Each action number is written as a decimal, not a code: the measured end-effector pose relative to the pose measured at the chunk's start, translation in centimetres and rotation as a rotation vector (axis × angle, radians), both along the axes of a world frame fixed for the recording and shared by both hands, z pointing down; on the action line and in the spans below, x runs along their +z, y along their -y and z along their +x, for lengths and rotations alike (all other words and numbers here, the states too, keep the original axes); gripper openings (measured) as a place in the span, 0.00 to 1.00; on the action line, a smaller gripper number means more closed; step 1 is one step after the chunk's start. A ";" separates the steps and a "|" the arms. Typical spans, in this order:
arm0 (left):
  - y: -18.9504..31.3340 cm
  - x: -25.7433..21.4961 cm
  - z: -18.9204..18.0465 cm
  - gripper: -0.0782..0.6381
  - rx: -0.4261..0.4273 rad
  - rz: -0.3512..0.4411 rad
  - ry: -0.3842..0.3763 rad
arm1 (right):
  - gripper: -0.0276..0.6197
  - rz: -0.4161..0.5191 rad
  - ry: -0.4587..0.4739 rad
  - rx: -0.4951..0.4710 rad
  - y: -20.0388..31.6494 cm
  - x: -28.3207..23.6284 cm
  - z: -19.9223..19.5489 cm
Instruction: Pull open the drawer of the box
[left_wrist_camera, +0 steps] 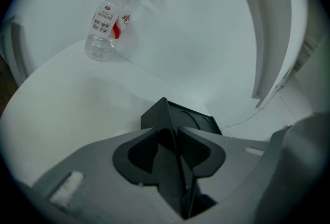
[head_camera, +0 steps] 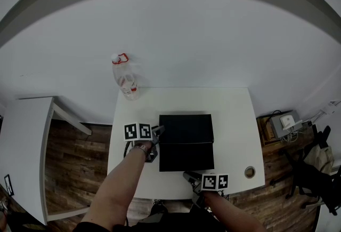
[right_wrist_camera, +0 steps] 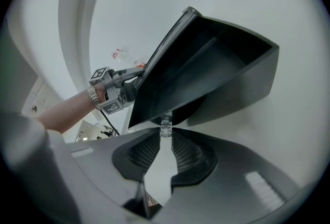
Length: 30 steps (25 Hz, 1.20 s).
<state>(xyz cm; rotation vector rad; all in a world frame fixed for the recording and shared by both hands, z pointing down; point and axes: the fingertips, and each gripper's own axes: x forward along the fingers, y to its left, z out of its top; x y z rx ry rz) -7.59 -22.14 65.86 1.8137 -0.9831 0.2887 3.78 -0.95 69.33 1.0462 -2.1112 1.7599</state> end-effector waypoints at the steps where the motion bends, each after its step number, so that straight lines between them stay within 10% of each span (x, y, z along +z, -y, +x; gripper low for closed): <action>1: 0.0 0.0 0.0 0.29 -0.001 -0.001 0.000 | 0.15 -0.001 0.002 0.001 0.0 0.0 0.0; 17: -0.2 -0.3 -0.1 0.30 -0.055 0.024 -0.090 | 0.21 -0.012 0.081 -0.017 -2.4 -1.0 0.7; 23: -1.1 -3.9 -2.9 0.22 -0.117 0.146 -0.188 | 0.07 0.051 0.164 0.021 -3.6 -4.8 3.2; 30: -11.6 -12.2 0.8 0.11 0.207 0.261 -0.471 | 0.05 0.242 0.323 0.097 -1.3 -13.9 5.5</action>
